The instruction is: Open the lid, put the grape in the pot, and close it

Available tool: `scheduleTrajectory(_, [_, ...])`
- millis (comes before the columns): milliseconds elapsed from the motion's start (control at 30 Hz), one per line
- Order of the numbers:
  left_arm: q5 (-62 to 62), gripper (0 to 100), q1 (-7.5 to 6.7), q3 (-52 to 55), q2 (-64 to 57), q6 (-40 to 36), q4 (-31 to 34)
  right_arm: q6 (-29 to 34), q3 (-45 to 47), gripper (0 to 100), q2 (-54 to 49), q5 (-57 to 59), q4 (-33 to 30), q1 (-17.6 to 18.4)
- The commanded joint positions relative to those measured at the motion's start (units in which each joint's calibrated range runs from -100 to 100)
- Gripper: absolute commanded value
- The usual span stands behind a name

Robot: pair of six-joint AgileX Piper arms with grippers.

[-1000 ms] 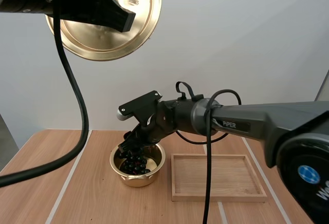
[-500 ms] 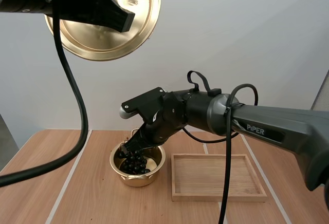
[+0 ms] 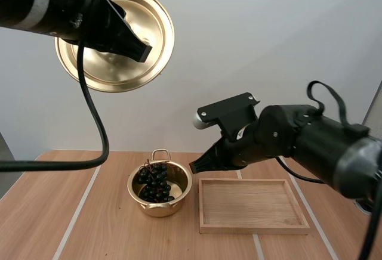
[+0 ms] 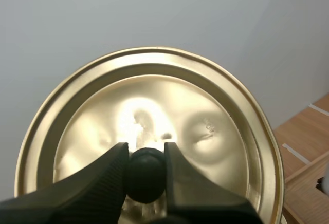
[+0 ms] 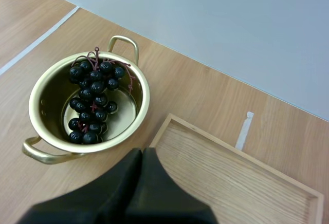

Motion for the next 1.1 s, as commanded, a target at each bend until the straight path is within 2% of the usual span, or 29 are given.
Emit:
scheduleTrajectory(0, [0.49, 0, -0.17, 3.73, 3.01, 1.58, 0.15, -0.73, 2.07, 0, -8.44, 5.14, -0.19, -0.59])
scheduleTrajectory(100, [-0.17, 0, -0.17, 8.51, 5.33, 3.33, -0.31, -0.27, 2.40, 0, -14.16, 10.63, -0.19, -0.59])
scheduleTrajectory(400, [-6.94, 0, -0.17, 23.98, 15.96, 12.61, -8.92, 0.04, 2.40, 0, -28.28, 23.94, -0.19, -0.59])
scheduleTrajectory(600, [-8.53, 0, -0.17, 24.85, 25.74, 13.79, -8.90, 0.83, 2.40, 0, -30.57, 29.15, -3.04, -0.61])
scheduleTrajectory(833, [-11.11, 0, -0.17, 25.15, 36.13, 15.34, -11.29, 1.82, 2.40, 0, -30.72, 29.27, -4.72, -0.94])
scheduleTrajectory(1067, [-22.07, 0, -0.17, 28.56, 41.25, 16.50, -11.91, 1.82, 2.40, 0, -30.72, 29.27, -4.61, -0.95])
